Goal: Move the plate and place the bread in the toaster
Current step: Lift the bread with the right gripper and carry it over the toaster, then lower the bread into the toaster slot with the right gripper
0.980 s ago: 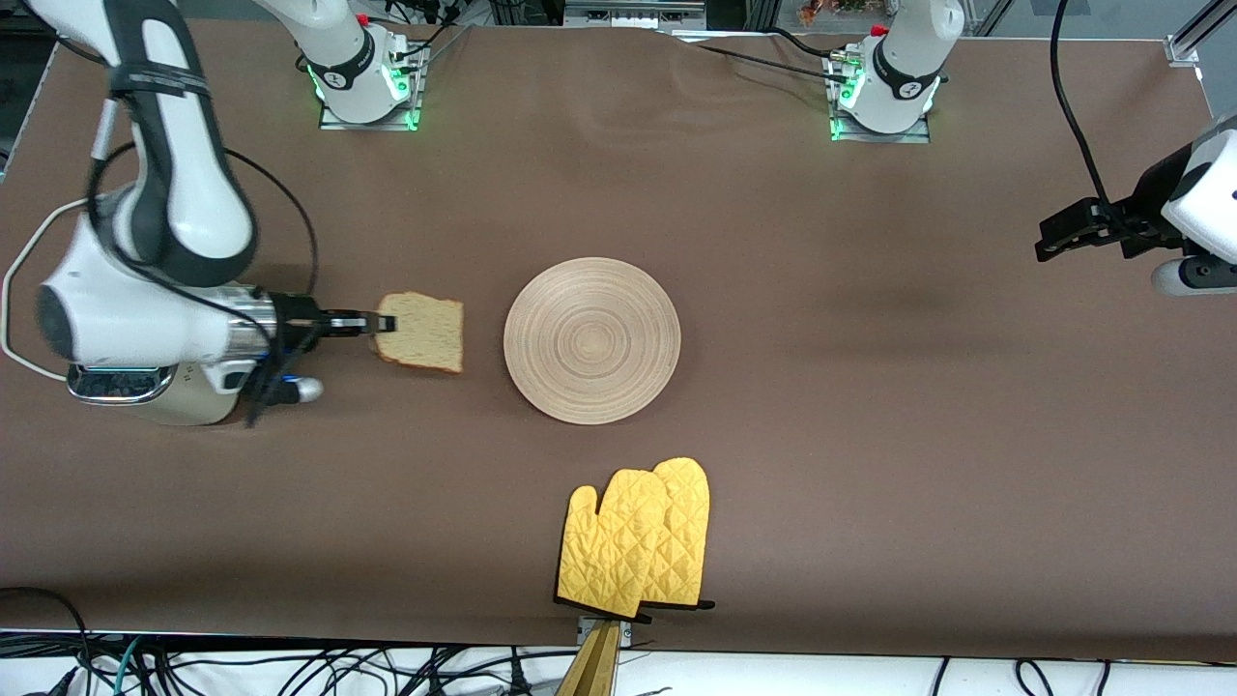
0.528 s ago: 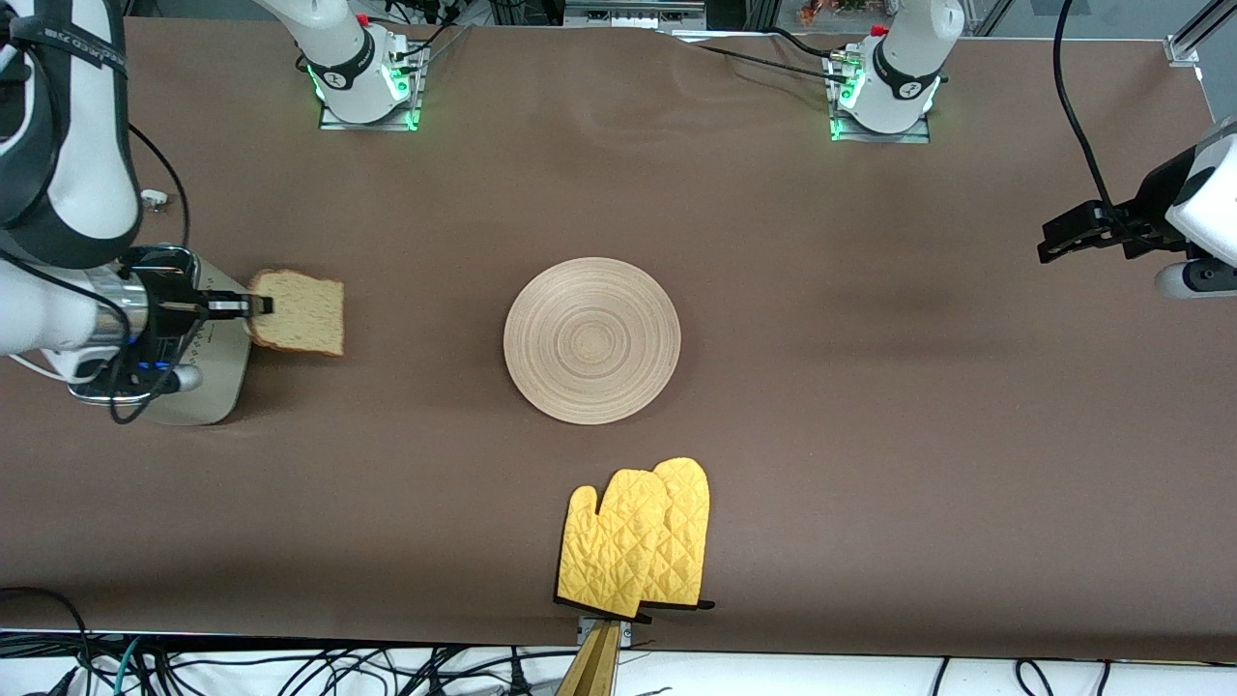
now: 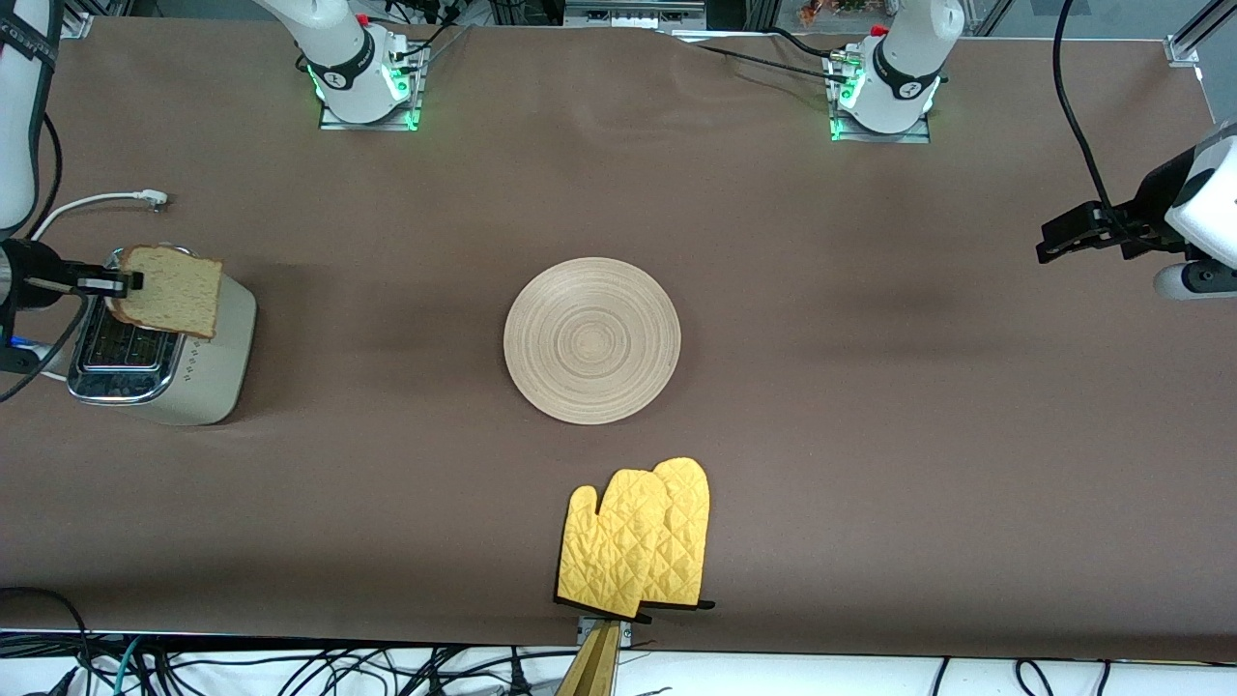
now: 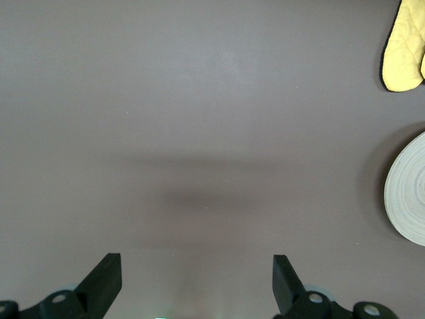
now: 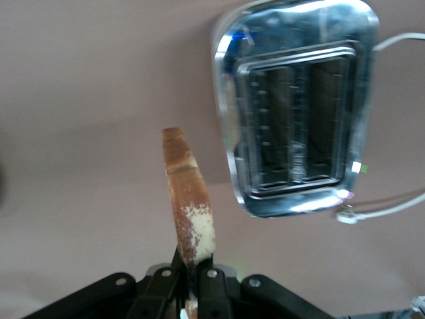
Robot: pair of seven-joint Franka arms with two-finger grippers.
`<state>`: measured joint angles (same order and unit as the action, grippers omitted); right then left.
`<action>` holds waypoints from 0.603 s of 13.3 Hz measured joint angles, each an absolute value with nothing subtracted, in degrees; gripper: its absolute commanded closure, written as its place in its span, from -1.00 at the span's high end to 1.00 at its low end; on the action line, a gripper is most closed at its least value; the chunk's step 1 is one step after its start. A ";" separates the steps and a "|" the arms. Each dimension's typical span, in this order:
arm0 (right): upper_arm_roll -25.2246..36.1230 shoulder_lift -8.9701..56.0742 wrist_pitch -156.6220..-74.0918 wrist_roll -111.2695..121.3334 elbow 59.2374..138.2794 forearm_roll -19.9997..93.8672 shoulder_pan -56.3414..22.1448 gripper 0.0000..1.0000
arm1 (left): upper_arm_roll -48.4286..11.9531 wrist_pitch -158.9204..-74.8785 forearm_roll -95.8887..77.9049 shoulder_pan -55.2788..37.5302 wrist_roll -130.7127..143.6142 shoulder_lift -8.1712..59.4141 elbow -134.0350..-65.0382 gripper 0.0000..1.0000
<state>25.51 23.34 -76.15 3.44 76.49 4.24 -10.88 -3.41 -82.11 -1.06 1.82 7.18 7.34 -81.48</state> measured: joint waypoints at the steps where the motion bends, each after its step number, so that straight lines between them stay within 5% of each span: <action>1: 26.62 23.39 -76.22 3.52 76.49 3.36 -10.86 -1.00 | -3.39 -82.11 -1.06 1.82 7.18 7.34 -81.49 1.00; 8: 27.90 24.31 -80.18 4.73 76.49 -2.25 -10.79 -1.00 | -3.37 -82.10 -1.07 1.82 7.18 7.36 -81.71 1.00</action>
